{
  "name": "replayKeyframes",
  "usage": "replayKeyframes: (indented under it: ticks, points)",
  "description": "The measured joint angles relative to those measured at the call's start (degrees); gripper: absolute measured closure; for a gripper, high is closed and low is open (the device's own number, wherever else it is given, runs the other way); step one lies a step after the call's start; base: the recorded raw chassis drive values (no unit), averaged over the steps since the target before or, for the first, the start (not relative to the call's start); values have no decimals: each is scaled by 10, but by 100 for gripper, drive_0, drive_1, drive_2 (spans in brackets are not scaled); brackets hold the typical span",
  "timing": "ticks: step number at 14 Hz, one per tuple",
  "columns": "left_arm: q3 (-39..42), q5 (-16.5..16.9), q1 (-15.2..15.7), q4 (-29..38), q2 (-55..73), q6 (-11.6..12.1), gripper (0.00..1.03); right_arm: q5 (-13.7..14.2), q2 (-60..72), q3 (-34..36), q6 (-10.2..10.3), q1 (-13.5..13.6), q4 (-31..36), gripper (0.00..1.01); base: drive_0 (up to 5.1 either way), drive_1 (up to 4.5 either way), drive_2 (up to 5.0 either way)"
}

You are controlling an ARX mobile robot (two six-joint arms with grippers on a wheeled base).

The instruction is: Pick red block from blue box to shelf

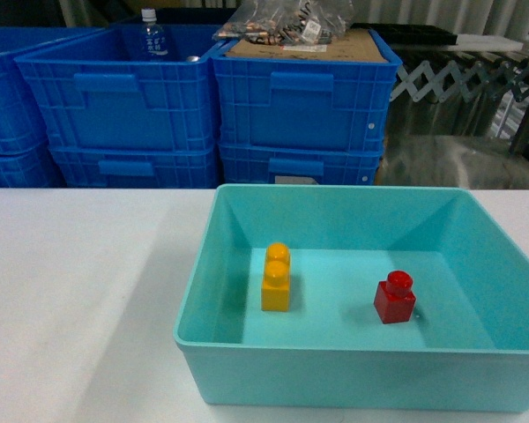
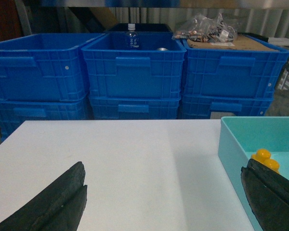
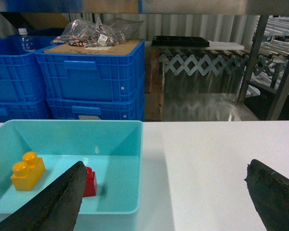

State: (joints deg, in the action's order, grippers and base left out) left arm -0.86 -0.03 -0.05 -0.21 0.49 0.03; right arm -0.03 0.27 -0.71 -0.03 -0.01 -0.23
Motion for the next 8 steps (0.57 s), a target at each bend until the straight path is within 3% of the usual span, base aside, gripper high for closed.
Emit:
replayKeyframes:
  ticks: [8]
  points:
    - [0, 0, 0, 0, 0, 0, 5, 0, 0, 0, 0, 0, 0, 3, 0, 0, 0]
